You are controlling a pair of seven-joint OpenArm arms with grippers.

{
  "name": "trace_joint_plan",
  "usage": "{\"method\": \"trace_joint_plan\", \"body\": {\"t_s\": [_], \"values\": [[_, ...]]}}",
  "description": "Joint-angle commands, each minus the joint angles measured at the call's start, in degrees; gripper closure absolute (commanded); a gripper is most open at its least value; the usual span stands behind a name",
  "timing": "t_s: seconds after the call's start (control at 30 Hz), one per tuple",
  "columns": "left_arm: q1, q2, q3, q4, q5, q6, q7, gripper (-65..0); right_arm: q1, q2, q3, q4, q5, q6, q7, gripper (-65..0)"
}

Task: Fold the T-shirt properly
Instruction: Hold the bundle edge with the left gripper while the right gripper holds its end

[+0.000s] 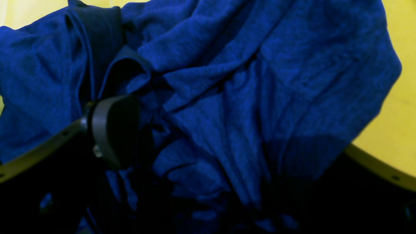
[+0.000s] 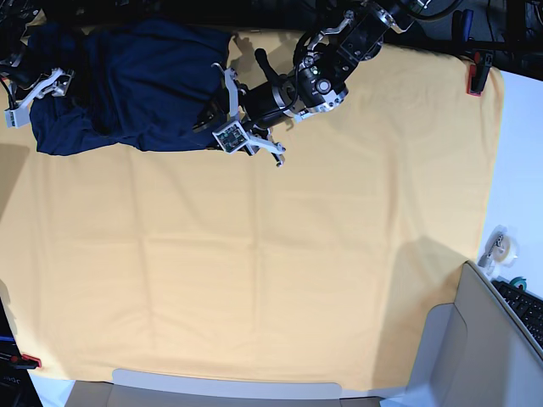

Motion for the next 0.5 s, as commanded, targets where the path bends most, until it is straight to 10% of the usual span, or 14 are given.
{"method": "trace_joint_plan", "body": {"t_s": [0.0,0.1,0.47], "values": [[-0.5,0.2,0.0,1.0,-0.7,0.0,-1.4,-21.4,-0.6,0.2,-0.4,-0.4,-2.4,-0.5,-3.7,-56.2],[-0.4,0.2,0.0,1.0,-0.7,0.0,-1.4,-21.4,-0.5,0.2,-0.3,-0.4,-2.4,-0.5,-3.6,-52.0],[0.8,-0.1,-0.1,1.0,-0.7,0.0,-1.4,-21.4,1.8,-0.2,-0.1,-9.7,-2.4,-0.5,-3.5,-6.1]]}}
